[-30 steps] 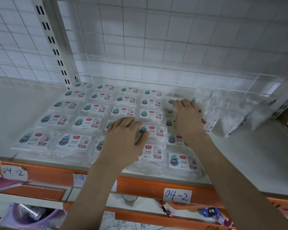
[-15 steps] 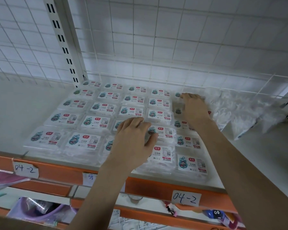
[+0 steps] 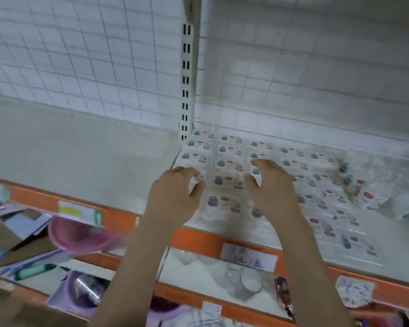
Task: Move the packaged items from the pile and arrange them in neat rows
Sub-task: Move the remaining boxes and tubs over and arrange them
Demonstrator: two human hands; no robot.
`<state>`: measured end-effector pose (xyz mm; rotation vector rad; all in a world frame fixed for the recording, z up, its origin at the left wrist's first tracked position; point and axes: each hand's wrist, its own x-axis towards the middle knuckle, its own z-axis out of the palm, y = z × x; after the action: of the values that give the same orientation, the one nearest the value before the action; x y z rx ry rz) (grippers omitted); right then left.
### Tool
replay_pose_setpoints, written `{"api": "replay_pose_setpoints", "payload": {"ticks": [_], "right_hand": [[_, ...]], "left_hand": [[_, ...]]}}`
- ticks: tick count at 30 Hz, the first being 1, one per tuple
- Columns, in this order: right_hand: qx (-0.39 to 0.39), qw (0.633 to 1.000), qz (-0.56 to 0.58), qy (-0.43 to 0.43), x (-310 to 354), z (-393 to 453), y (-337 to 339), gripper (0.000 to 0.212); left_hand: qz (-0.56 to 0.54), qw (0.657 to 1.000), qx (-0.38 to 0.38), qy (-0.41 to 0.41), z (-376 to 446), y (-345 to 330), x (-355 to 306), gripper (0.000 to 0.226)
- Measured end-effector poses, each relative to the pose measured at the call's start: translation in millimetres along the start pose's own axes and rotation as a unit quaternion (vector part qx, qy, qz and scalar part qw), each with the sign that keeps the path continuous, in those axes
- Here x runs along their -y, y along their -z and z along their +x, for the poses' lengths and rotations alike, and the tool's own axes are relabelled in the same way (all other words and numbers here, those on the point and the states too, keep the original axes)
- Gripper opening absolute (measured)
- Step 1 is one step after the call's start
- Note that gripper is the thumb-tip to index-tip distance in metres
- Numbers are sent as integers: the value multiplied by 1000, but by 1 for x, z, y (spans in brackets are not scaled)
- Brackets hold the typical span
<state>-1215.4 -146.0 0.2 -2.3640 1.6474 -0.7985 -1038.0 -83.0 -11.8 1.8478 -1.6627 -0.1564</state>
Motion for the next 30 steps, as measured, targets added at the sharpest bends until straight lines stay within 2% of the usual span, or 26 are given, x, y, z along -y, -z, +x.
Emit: {"api": "replay_pose_setpoints", "payload": {"ticks": [6, 9, 12, 16, 21, 25, 30], "right_hand": [[0, 995, 80, 51, 160, -33, -91, 35], [25, 990, 113, 80, 235, -42, -140, 33], [55, 984, 133, 105, 299, -43, -185, 30], [97, 979, 130, 126, 369, -34, -230, 29], [110, 972, 136, 155, 435, -10, -278, 30], [85, 971, 153, 164, 485, 20, -322, 26], [101, 967, 166, 163, 559, 77, -375, 30]], "left_hand": [[27, 993, -57, 99, -61, 100, 158, 25], [33, 986, -74, 148, -93, 151, 241, 31], [58, 968, -105, 219, -122, 195, 311, 19], [72, 949, -150, 267, -147, 242, 376, 11], [69, 944, -173, 272, -140, 273, 441, 10], [80, 940, -151, 295, -123, 289, 494, 13], [115, 944, -146, 272, -77, 339, 574, 20]]}}
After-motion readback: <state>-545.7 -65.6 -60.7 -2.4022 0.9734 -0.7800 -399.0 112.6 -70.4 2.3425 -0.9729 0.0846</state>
